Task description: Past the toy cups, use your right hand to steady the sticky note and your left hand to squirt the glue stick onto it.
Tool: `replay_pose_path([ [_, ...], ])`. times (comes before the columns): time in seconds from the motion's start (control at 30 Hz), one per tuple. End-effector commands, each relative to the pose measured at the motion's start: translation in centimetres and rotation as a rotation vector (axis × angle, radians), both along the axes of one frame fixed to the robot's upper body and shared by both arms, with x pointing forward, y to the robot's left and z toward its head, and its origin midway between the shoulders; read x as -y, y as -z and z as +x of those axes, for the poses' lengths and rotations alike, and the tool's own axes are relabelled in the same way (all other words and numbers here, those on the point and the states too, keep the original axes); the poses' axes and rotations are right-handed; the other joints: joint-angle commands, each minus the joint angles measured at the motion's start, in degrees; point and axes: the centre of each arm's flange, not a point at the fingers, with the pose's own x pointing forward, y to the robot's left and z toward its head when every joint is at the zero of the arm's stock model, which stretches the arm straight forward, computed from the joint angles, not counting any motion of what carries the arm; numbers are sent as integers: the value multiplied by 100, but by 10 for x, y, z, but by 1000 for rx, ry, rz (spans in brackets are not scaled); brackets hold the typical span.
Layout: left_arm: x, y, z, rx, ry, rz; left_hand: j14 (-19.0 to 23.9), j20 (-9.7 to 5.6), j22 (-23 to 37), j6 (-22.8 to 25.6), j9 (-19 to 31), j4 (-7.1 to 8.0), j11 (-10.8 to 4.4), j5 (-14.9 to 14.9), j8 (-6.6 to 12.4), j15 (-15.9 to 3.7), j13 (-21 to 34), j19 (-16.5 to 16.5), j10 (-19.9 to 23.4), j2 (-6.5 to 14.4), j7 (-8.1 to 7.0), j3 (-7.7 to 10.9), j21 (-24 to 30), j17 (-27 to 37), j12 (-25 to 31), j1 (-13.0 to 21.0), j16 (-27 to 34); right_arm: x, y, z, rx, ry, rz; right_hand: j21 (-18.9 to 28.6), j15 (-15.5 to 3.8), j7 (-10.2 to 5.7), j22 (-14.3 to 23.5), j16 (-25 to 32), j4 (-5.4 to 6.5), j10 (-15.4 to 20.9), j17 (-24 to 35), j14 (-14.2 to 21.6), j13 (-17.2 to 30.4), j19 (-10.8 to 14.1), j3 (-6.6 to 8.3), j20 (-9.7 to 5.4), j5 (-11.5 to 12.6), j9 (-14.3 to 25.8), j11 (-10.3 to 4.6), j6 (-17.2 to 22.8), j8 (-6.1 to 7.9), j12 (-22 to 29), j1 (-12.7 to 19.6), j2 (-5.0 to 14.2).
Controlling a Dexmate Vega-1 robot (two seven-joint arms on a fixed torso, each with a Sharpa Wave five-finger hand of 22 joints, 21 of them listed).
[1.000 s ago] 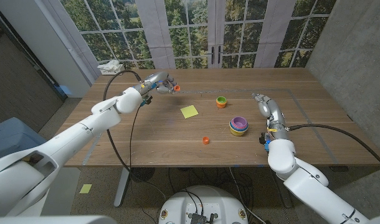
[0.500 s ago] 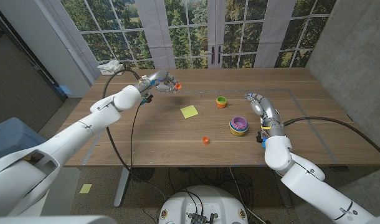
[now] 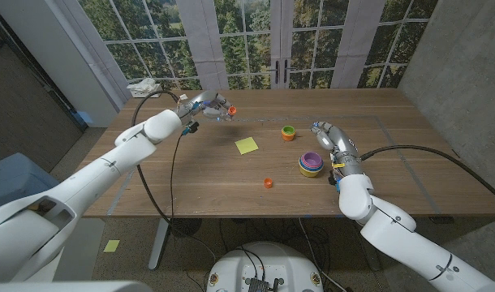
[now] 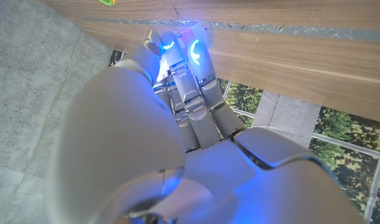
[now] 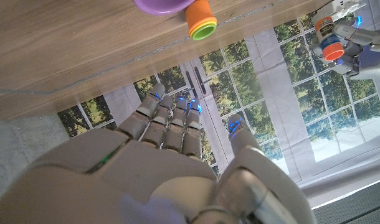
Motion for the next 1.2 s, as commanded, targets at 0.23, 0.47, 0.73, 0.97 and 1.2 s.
replay_pose_path([
  [0.23, -7, 2, 3, -137, 53, -64, 477, -663, 2, 815, 29, 5, -995, 44, 20, -492, 368, 54, 1065, 138, -437, -5, 27, 17, 3, 143, -18, -24, -3, 1, 19, 10, -106, -60, -292, -26, 25, -13, -123, 62, -39, 13, 16, 78, 41, -228, 72, 20, -27, 164, 2, 27, 185, -37],
  [0.47, -9, 5, 7, -183, 71, -60, 480, -661, 1, 813, 31, 9, -987, 47, 16, -492, 387, 58, 1055, 139, -428, -12, 24, 20, -3, 140, -20, -33, -4, 0, 24, 24, -159, -82, -346, -64, 26, -15, -144, 102, -55, 23, 17, 102, 78, -262, 95, 22, -64, 227, 13, 37, 291, -6],
  [0.73, -4, 2, 7, -197, 96, -59, 477, -662, -3, 808, 33, 6, -989, 51, 11, -492, 406, 56, 1063, 141, -416, -16, 12, 16, -5, 146, -29, -41, -4, 3, 12, -15, -180, -100, -401, -92, 28, -4, -138, 126, -62, 47, 18, 144, 93, -277, 111, 25, -77, 262, 8, 40, 379, 11],
  [0.97, -2, -1, 5, -210, 114, -54, 477, -660, -5, 798, 35, 10, -992, 55, 5, -492, 421, 60, 1061, 150, -407, -19, 1, 25, -15, 146, -28, -50, -1, 5, 23, 9, -226, -117, -397, -102, 29, 9, -128, 119, -61, 71, 20, 157, 90, -282, 117, 27, -78, 254, -5, 33, 420, 11],
  [1.2, -1, -4, 6, -228, 131, -53, 478, -664, -3, 795, 37, 5, -983, 58, 3, -491, 443, 61, 1054, 146, -416, -24, -2, 33, -19, 153, -28, -57, 1, 9, 9, -22, -244, -132, -415, -102, 30, 8, -123, 126, -60, 62, 21, 169, 90, -280, 123, 29, -82, 261, -11, 33, 459, 14],
])
